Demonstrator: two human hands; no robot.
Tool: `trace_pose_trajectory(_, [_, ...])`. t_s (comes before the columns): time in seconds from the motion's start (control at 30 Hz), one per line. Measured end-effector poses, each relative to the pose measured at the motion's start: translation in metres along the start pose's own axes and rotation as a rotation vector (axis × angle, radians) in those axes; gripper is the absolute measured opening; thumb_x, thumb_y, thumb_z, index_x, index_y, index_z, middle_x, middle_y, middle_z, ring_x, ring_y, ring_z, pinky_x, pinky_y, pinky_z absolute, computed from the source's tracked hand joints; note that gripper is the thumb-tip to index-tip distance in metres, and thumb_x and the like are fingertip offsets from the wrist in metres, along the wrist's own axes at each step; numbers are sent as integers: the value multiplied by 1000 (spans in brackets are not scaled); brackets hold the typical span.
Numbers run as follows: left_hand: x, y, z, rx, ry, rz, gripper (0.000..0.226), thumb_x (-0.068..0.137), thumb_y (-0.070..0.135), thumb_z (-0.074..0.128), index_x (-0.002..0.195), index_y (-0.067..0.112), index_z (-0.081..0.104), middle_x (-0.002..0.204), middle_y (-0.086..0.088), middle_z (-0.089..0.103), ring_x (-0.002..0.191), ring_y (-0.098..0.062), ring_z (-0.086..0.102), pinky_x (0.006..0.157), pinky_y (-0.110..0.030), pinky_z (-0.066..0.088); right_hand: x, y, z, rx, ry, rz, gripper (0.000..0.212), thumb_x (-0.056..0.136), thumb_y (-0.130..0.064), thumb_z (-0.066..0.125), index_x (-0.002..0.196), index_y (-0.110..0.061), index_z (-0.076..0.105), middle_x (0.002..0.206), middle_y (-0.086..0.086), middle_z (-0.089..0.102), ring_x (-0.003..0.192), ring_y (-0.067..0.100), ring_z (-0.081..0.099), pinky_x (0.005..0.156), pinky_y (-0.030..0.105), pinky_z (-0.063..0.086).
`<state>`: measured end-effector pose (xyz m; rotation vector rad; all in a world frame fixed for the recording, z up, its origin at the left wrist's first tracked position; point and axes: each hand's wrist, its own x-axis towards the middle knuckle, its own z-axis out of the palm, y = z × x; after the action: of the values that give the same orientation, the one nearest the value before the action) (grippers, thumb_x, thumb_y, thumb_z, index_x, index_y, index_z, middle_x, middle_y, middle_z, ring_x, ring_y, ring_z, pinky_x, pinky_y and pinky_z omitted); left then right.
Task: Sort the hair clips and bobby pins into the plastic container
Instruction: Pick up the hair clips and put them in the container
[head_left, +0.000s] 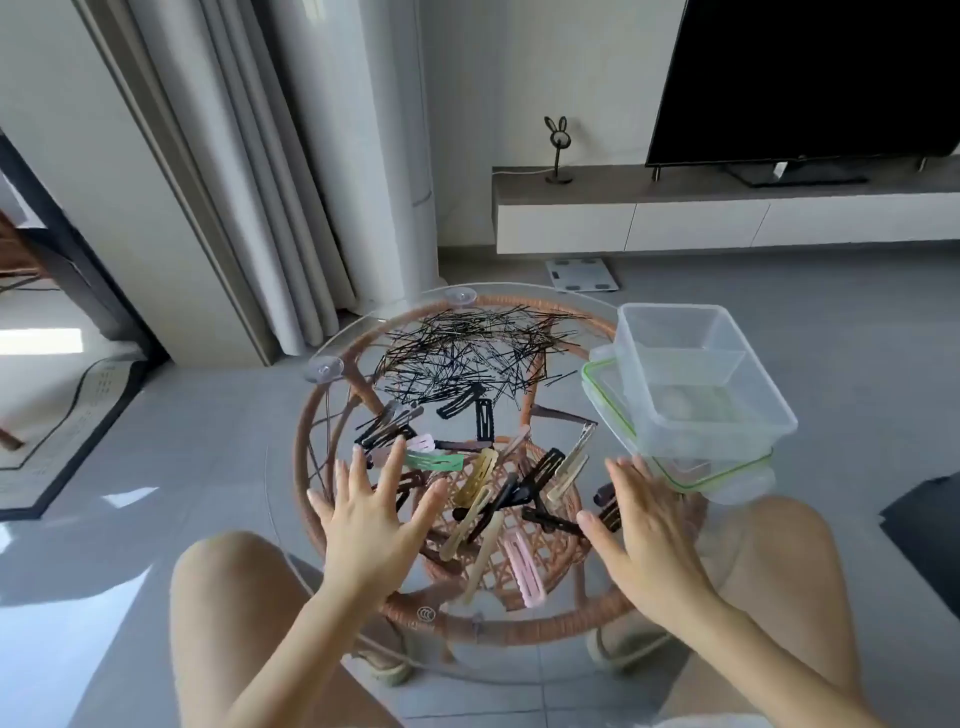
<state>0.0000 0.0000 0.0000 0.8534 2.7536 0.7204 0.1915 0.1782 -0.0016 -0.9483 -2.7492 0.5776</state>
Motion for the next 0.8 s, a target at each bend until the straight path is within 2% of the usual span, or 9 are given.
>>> trace_pose_trajectory(0.13, [16, 21, 11, 10, 43, 69, 75, 76, 77, 14, 142, 42, 16, 157, -10, 8, 145, -28, 0, 112, -53, -12, 6, -31, 21, -27, -1, 3, 71, 89, -58, 22, 144, -17, 5, 155, 9, 2, 141, 22, -9, 111, 34, -11])
trace_pose_trajectory(0.23, [20, 34, 22, -74, 60, 103, 69, 83, 71, 21, 142, 36, 23, 156, -11, 12, 145, -28, 1, 113, -46, -10, 13, -51, 27, 42, 21, -41, 66, 92, -52, 23, 144, -15, 5, 155, 11, 1, 142, 21, -8, 113, 34, -10])
trace_pose_trajectory(0.37, [22, 50, 23, -334, 64, 125, 54, 90, 51, 37, 139, 28, 34, 154, -9, 23, 145, -22, 8, 118, -42, 6, 17, -80, 31, 304, 17, -146, 54, 96, -37, 31, 143, -17, 17, 155, 6, 12, 142, 16, 4, 114, 29, 3])
trace_pose_trajectory(0.47, [18, 44, 7, -439, 108, 103, 57, 87, 59, 37, 136, 30, 37, 153, 0, 27, 143, -16, 16, 116, -46, 21, 32, -75, 18, 398, 165, -119, 44, 96, -34, 33, 137, -18, 31, 146, 3, 36, 132, 11, 31, 108, 25, 26])
trace_pose_trajectory(0.5, [14, 40, 2, -374, 122, 160, 60, 85, 65, 35, 136, 33, 36, 153, 3, 25, 143, -15, 14, 116, -48, 20, 40, -69, 10, 395, 225, -99, 42, 96, -33, 34, 134, -17, 36, 140, 1, 44, 125, 7, 39, 101, 23, 32])
trace_pose_trajectory(0.57, [-3, 33, -1, -116, 98, 417, 68, 80, 75, 31, 138, 40, 29, 155, 5, 19, 145, -15, 5, 117, -53, 11, 60, -53, -5, 373, 263, -85, 38, 95, -30, 37, 130, -14, 42, 134, 1, 51, 114, 2, 43, 94, 19, 32])
trace_pose_trajectory(0.67, [-29, 32, 14, 300, 11, 875, 82, 71, 84, 28, 141, 42, 23, 155, -5, 21, 144, -31, 5, 111, -66, 5, 89, -31, -12, 276, 185, -115, 38, 96, -27, 39, 128, -9, 45, 135, 7, 49, 124, 14, 41, 100, 22, 28])
trace_pose_trajectory(0.73, [-30, 35, 22, 439, -28, 958, 82, 70, 86, 26, 140, 42, 24, 152, -8, 27, 142, -37, 12, 107, -70, 9, 101, -24, -8, 198, 124, -117, 39, 96, -27, 37, 129, -7, 45, 136, 9, 48, 128, 21, 38, 109, 34, 25])
trace_pose_trajectory(0.8, [-21, 39, 24, 453, -35, 914, 76, 74, 81, 30, 138, 41, 29, 149, -10, 35, 140, -38, 20, 106, -71, 16, 103, -26, 0, 171, 101, -113, 39, 97, -28, 34, 129, -9, 46, 135, 9, 50, 129, 22, 38, 114, 41, 16])
